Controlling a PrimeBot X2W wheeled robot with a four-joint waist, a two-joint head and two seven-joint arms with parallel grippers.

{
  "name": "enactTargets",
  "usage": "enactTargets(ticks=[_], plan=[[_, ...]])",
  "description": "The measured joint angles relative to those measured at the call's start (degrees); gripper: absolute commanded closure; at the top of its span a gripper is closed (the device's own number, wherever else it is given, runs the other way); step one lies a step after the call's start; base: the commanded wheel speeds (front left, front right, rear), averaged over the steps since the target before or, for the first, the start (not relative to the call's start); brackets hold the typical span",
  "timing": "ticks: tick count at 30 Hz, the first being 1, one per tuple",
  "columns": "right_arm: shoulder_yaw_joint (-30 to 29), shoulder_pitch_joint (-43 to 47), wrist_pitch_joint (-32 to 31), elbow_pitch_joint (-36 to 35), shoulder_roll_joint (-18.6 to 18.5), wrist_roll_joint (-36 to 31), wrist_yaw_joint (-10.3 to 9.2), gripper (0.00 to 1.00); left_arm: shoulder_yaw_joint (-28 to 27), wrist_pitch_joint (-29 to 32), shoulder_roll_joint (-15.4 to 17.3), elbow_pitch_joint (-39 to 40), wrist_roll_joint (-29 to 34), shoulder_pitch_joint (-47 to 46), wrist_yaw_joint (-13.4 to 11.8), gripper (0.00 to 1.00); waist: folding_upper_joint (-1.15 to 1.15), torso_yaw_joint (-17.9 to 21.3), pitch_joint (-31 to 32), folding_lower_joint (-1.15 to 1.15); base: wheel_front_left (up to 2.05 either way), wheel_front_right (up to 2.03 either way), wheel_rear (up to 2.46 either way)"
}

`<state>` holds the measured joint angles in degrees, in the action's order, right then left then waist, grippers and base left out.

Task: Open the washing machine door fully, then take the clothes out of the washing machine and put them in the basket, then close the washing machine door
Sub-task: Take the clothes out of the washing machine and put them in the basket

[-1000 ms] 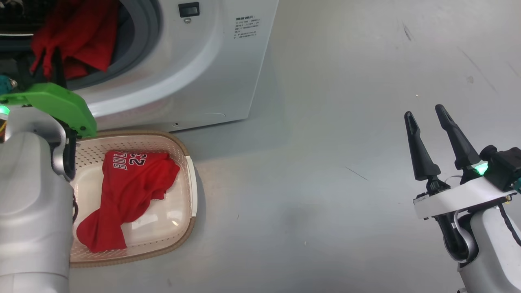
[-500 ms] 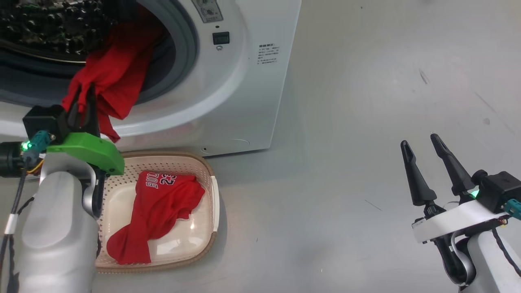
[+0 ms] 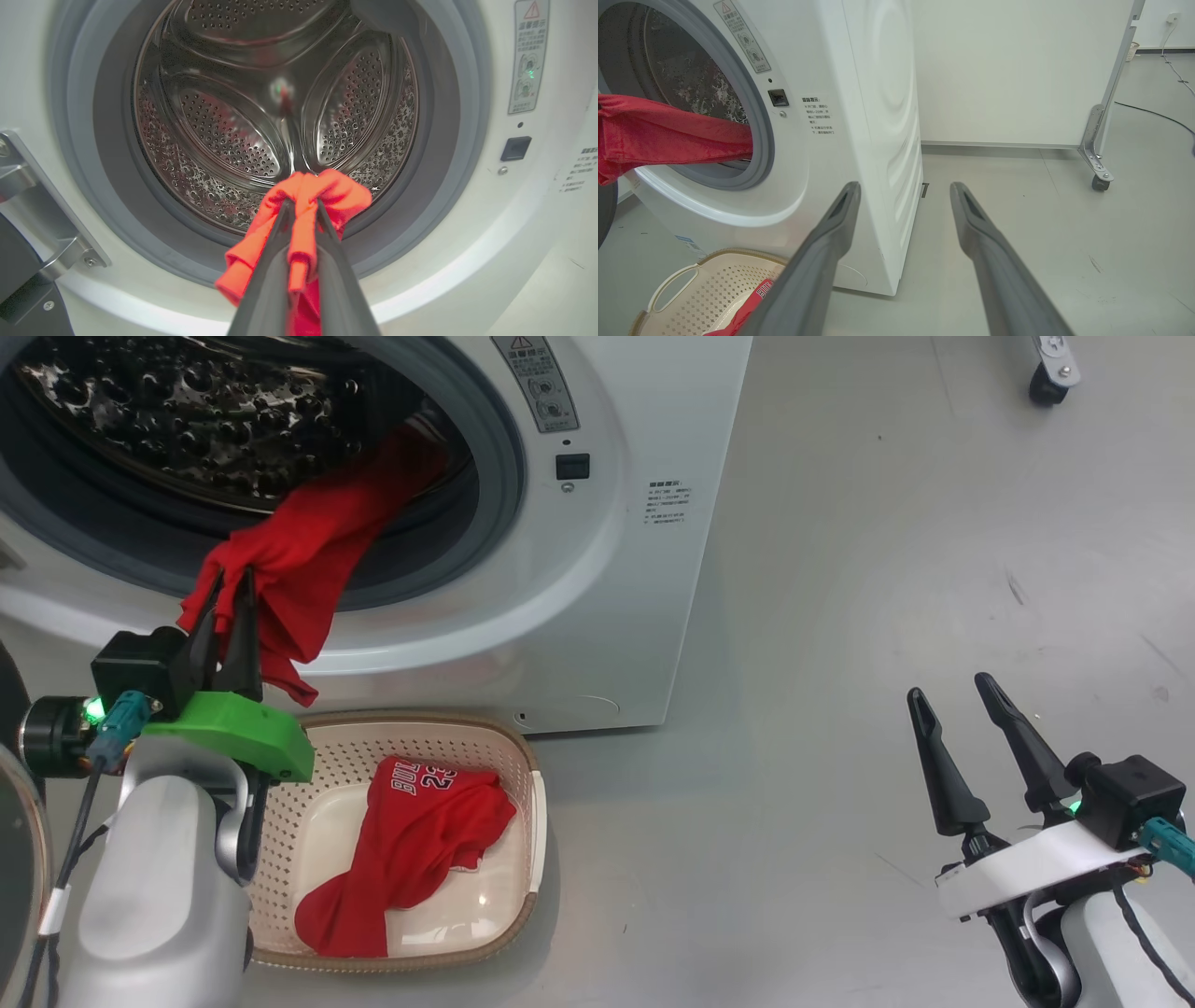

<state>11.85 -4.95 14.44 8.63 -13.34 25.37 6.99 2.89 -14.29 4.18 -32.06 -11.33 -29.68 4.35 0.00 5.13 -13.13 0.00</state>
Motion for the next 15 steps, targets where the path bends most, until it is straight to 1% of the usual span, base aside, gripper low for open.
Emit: enactTargets(ticks=[5, 15], plan=[[-0.7, 1.0, 0.0, -0.1, 0.3, -0.3, 0.00, 0.00, 0.3, 0.0, -0.3, 3.5, 0.0, 1.7, 0.0, 1.00, 0.00, -1.2, 1.2, 0.00, 0.00, 0.00, 0.00], [-2.4, 1.1, 0.0, -0.6, 0.4, -0.4, 0.00, 0.00, 0.7, -0.2, -0.8, 16.3, 1.3, 3.2, 0.0, 1.00, 0.00, -3.4, 2.0, 0.00, 0.00, 0.00, 0.00]])
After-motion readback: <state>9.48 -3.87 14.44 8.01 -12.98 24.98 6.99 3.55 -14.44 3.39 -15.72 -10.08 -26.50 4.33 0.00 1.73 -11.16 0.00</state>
